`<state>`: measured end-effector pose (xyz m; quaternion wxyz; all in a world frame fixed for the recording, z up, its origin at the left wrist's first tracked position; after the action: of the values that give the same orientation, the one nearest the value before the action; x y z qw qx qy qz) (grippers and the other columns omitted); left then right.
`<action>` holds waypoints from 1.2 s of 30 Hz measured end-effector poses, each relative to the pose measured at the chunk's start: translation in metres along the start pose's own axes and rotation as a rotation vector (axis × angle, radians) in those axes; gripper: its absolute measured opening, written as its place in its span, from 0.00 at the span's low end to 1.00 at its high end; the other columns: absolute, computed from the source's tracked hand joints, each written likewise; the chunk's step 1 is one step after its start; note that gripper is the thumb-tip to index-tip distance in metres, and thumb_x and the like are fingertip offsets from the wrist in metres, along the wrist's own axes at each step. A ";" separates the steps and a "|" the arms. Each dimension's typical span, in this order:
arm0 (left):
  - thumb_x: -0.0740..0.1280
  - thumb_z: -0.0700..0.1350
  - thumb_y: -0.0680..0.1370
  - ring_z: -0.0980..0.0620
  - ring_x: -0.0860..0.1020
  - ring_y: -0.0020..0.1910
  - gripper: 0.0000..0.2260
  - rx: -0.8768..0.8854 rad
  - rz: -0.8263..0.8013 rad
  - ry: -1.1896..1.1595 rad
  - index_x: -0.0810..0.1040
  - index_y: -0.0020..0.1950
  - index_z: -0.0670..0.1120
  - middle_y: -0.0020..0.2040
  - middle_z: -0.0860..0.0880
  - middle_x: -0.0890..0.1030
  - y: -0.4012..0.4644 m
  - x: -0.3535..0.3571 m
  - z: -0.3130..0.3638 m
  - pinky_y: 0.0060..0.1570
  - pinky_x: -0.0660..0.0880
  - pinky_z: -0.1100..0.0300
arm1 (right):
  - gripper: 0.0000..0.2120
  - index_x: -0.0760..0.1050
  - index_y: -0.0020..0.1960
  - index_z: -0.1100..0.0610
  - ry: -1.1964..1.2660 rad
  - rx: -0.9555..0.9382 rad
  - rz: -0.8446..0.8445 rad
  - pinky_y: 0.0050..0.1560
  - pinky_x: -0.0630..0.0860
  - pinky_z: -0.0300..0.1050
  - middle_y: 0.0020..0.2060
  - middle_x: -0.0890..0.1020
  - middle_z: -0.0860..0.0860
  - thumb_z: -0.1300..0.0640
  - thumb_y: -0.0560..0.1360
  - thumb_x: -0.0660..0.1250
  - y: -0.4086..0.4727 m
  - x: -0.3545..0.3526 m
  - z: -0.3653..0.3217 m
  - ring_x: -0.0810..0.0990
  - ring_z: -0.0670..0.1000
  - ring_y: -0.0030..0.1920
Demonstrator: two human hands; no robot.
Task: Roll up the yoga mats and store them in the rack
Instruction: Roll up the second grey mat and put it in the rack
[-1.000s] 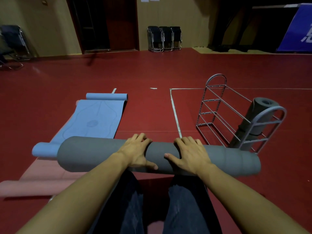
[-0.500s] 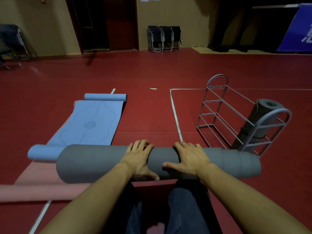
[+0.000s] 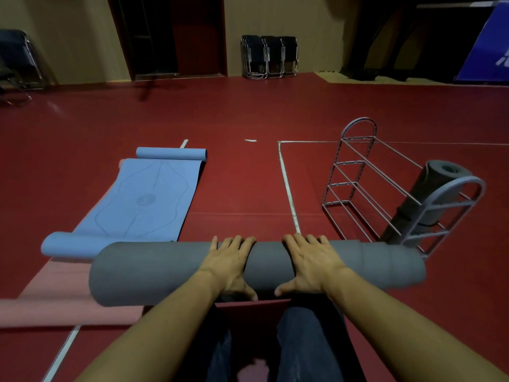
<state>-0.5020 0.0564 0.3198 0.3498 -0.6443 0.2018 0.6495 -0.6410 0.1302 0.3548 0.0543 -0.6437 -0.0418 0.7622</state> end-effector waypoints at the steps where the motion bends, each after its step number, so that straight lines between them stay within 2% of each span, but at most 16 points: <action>1: 0.76 0.74 0.60 0.43 0.62 0.77 0.60 -0.004 0.009 0.010 0.50 0.82 0.54 0.77 0.49 0.62 0.001 0.000 -0.001 0.77 0.50 0.33 | 0.58 0.57 0.76 0.54 -0.010 -0.011 -0.010 0.67 0.67 0.60 0.68 0.71 0.52 0.17 0.60 0.63 0.001 0.002 -0.001 0.73 0.59 0.65; 5: 0.71 0.77 0.61 0.43 0.67 0.72 0.58 0.013 0.052 0.086 0.52 0.81 0.52 0.74 0.49 0.66 0.002 -0.003 -0.002 0.72 0.61 0.38 | 0.58 0.58 0.77 0.54 -0.014 -0.015 -0.007 0.67 0.67 0.60 0.69 0.70 0.52 0.18 0.61 0.65 0.002 0.002 -0.001 0.73 0.59 0.66; 10: 0.67 0.79 0.62 0.44 0.69 0.69 0.55 0.036 0.130 0.141 0.56 0.80 0.51 0.72 0.50 0.68 -0.002 -0.010 -0.001 0.68 0.65 0.42 | 0.54 0.61 0.76 0.53 -0.025 -0.030 0.074 0.65 0.68 0.59 0.67 0.72 0.51 0.18 0.63 0.60 -0.005 -0.003 -0.003 0.73 0.58 0.63; 17: 0.66 0.80 0.61 0.46 0.69 0.69 0.54 0.033 0.173 0.142 0.57 0.79 0.53 0.71 0.52 0.69 -0.015 -0.040 -0.001 0.69 0.64 0.44 | 0.52 0.63 0.74 0.53 -0.036 -0.051 0.140 0.65 0.68 0.59 0.66 0.73 0.51 0.18 0.63 0.59 -0.015 -0.037 -0.002 0.73 0.57 0.63; 24: 0.68 0.79 0.61 0.47 0.67 0.72 0.55 0.055 0.261 0.124 0.56 0.80 0.54 0.73 0.53 0.67 -0.036 -0.111 0.003 0.72 0.64 0.44 | 0.53 0.62 0.76 0.54 -0.130 -0.060 0.232 0.65 0.69 0.59 0.67 0.72 0.53 0.17 0.64 0.60 -0.027 -0.111 0.005 0.73 0.59 0.65; 29: 0.69 0.80 0.59 0.48 0.69 0.68 0.56 0.096 0.177 0.162 0.58 0.79 0.55 0.71 0.54 0.68 -0.059 -0.142 0.017 0.68 0.68 0.44 | 0.54 0.63 0.75 0.51 -0.049 -0.022 0.210 0.63 0.71 0.56 0.65 0.73 0.50 0.15 0.62 0.59 -0.054 -0.130 0.004 0.75 0.57 0.63; 34: 0.71 0.80 0.55 0.49 0.73 0.61 0.51 0.128 0.041 0.187 0.65 0.72 0.58 0.63 0.55 0.74 -0.090 -0.133 0.037 0.61 0.73 0.48 | 0.54 0.66 0.72 0.49 0.085 -0.024 0.089 0.62 0.73 0.54 0.63 0.75 0.48 0.14 0.59 0.59 -0.087 -0.111 -0.006 0.76 0.54 0.62; 36: 0.72 0.80 0.55 0.49 0.74 0.62 0.51 0.133 0.002 0.182 0.66 0.72 0.58 0.63 0.56 0.75 -0.100 -0.128 0.044 0.62 0.73 0.48 | 0.53 0.66 0.71 0.48 0.114 -0.035 0.053 0.62 0.73 0.53 0.63 0.75 0.46 0.14 0.58 0.60 -0.099 -0.105 -0.011 0.76 0.53 0.62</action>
<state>-0.4702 0.1302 0.4679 0.3712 -0.6758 0.2759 0.5739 -0.6104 0.2141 0.4687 0.0252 -0.6877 -0.0349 0.7247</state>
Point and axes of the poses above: each hand's wrist, its own y-axis towards the middle knuckle, its own x-axis out of the palm, z = x × y, the point moved 10 cm from there along y, towards the middle knuckle
